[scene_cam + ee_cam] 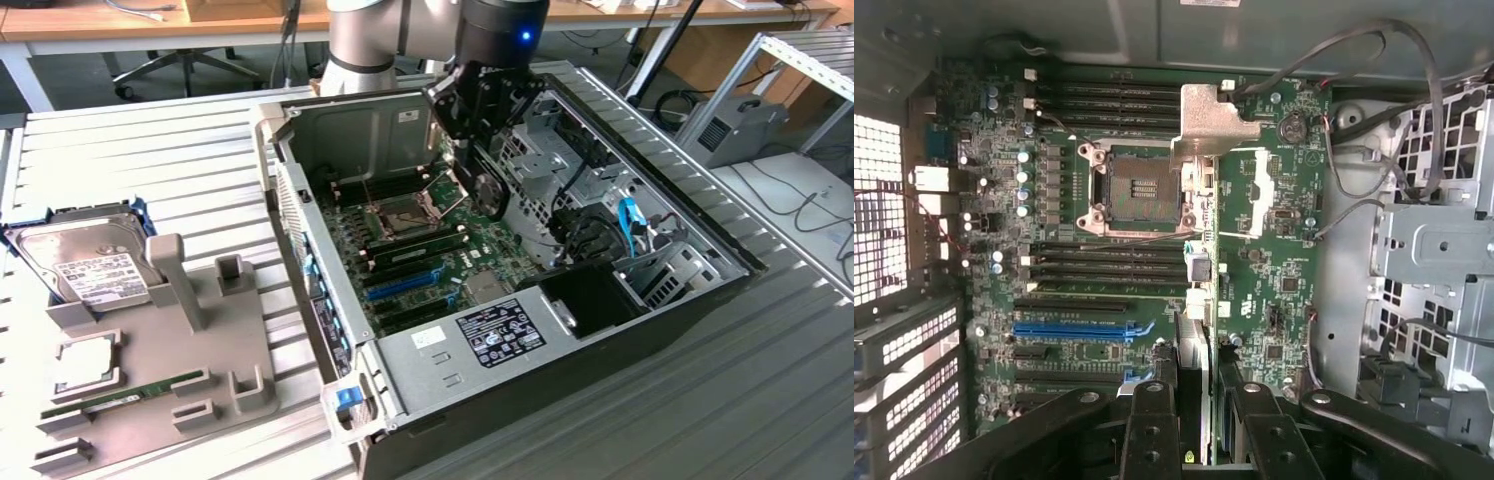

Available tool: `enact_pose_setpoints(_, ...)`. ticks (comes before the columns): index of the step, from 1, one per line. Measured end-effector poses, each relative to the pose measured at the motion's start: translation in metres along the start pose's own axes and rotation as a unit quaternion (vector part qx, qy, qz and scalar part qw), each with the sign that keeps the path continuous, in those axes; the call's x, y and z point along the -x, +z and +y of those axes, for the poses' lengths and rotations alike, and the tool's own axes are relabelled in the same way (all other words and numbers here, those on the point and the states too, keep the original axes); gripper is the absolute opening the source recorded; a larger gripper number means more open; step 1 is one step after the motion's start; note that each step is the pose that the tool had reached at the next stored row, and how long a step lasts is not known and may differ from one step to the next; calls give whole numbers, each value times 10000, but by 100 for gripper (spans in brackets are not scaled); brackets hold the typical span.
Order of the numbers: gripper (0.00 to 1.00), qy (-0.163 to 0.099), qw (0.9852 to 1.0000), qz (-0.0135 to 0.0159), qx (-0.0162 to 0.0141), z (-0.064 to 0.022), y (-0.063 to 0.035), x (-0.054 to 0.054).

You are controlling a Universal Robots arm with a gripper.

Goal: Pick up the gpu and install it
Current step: 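Pick up the gpu and move the gpu toward the slot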

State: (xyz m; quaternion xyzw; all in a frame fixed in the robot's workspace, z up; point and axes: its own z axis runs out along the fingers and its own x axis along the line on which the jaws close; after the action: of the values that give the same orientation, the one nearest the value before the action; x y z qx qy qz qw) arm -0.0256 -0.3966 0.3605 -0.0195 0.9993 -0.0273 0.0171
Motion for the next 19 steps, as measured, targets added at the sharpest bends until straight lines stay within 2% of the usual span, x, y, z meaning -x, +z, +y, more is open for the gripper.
enact_pose_setpoints(19,26,0,10000,0,0,5,95,-3)
